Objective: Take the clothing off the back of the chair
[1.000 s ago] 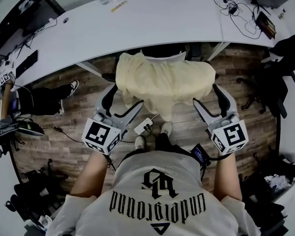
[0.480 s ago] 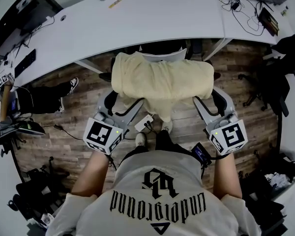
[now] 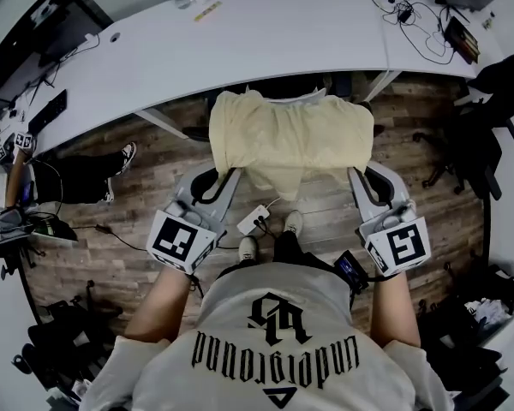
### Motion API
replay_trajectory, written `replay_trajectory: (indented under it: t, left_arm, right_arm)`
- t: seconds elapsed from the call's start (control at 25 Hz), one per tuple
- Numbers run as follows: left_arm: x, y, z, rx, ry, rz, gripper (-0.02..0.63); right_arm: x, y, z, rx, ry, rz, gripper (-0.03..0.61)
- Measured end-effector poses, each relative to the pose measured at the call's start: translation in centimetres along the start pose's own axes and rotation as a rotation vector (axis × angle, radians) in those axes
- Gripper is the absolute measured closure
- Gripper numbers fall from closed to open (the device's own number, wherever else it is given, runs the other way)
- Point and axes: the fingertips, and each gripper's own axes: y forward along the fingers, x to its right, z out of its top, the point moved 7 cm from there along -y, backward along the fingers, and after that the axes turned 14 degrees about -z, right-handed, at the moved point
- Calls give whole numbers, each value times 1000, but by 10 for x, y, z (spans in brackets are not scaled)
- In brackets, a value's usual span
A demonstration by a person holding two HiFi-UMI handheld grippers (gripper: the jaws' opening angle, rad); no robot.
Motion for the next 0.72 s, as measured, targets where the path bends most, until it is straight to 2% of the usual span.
replay_trajectory:
  t: [0.4,0.72]
  left_arm:
    - [15,-47,25,56,93,-28,538]
    - [32,-99,45,124,152,-58,538]
  right_arm:
    - [-43,-39,33,79,-34,-38,555]
    - [-87,-80,68,160,-78,-102,555]
